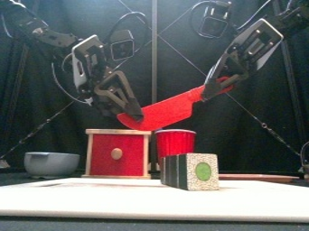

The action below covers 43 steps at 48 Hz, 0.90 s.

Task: Place sushi on board then cut the sushi with the knife then place the pieces on the plate
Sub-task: Cut the sushi into 4 pieces

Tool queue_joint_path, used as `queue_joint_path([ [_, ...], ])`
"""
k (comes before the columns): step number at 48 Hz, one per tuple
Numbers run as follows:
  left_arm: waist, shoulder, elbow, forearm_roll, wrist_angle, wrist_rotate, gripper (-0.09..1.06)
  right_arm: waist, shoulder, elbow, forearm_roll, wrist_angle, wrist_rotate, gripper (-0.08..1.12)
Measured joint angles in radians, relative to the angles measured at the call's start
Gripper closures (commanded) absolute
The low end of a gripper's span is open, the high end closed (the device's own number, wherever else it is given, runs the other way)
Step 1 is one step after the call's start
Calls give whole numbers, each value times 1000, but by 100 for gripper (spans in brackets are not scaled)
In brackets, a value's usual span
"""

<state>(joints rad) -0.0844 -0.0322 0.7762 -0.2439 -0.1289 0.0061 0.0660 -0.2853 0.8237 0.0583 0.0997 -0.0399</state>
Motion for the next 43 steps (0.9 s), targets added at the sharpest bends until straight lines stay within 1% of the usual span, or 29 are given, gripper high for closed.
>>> queue_joint_path([
  [7, -5, 12, -2, -2, 3, -6, 46, 2, 20, 0, 25, 3, 2, 81],
  [13, -6, 29, -8, -15, 3, -6, 46, 2, 38, 0, 44, 15, 2, 81],
  [20, -21, 54, -29, -34, 5, -6, 46, 0, 64, 2, 67, 58, 0, 81],
  [29, -38, 84, -52, -37, 8, -6, 46, 2, 91, 2, 74, 83, 2, 81],
  [32, -44, 89, -58, -37, 15, -6, 46, 0, 95, 2, 74, 87, 0, 81],
  [43, -48, 100, -72, -37, 26, -6, 46, -3, 109, 2, 72, 98, 0, 81],
])
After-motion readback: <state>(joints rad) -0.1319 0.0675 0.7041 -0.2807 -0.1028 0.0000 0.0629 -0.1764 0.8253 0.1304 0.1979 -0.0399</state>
